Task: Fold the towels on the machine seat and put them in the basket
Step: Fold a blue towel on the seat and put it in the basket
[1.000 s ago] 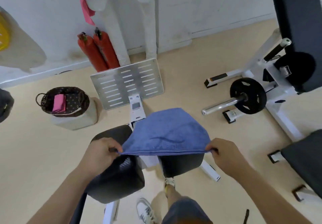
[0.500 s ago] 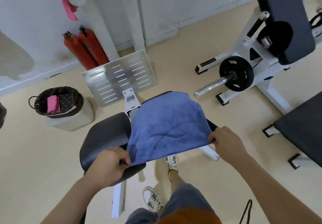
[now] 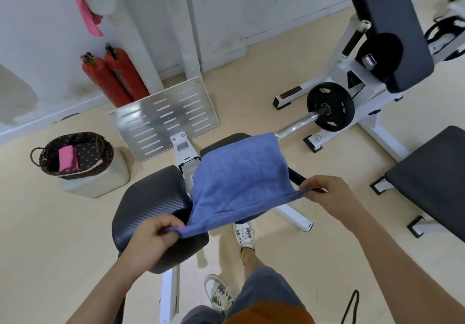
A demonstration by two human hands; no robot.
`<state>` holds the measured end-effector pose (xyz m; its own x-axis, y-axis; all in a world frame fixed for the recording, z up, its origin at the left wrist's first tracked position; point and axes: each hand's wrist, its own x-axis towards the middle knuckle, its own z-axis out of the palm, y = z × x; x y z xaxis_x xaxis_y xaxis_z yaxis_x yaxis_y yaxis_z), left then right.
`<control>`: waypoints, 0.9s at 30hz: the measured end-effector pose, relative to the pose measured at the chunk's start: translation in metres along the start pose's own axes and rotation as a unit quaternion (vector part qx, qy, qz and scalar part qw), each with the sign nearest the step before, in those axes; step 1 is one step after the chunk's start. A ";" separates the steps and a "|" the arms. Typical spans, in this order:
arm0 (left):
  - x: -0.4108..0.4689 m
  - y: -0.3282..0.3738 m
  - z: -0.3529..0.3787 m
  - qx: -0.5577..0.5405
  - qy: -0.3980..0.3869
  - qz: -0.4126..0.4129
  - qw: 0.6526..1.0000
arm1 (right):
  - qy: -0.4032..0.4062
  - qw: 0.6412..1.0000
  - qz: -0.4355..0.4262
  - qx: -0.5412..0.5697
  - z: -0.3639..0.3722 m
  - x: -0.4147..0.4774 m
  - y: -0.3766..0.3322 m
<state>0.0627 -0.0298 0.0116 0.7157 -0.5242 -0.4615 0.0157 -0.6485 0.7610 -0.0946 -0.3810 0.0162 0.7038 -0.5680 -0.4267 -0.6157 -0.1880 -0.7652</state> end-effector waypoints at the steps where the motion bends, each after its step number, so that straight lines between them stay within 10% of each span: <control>1: 0.007 0.006 -0.005 -0.024 0.018 -0.003 1.000 | 0.006 0.999 0.003 0.034 -0.001 0.002 -0.010; 11: 0.124 0.046 -0.040 -0.026 0.164 -0.059 0.984 | 0.129 0.989 -0.016 0.063 0.025 0.088 -0.065; 16: 0.176 0.051 -0.029 0.333 0.042 -0.081 0.939 | 0.080 0.996 -0.032 0.034 0.044 0.123 -0.074; 21: 0.215 0.136 0.056 0.133 -0.099 0.132 0.977 | 0.042 0.996 -0.037 0.065 0.047 0.139 -0.066; 27: 0.259 0.147 0.092 0.031 -0.152 0.089 0.984 | 0.021 0.971 0.066 0.227 0.030 0.165 -0.050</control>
<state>0.1864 -0.3116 -0.0378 0.4613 -0.7668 -0.4463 -0.1403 -0.5597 0.8167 0.0634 -0.4415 -0.0300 0.6082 -0.5977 -0.5224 -0.4730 0.2556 -0.8432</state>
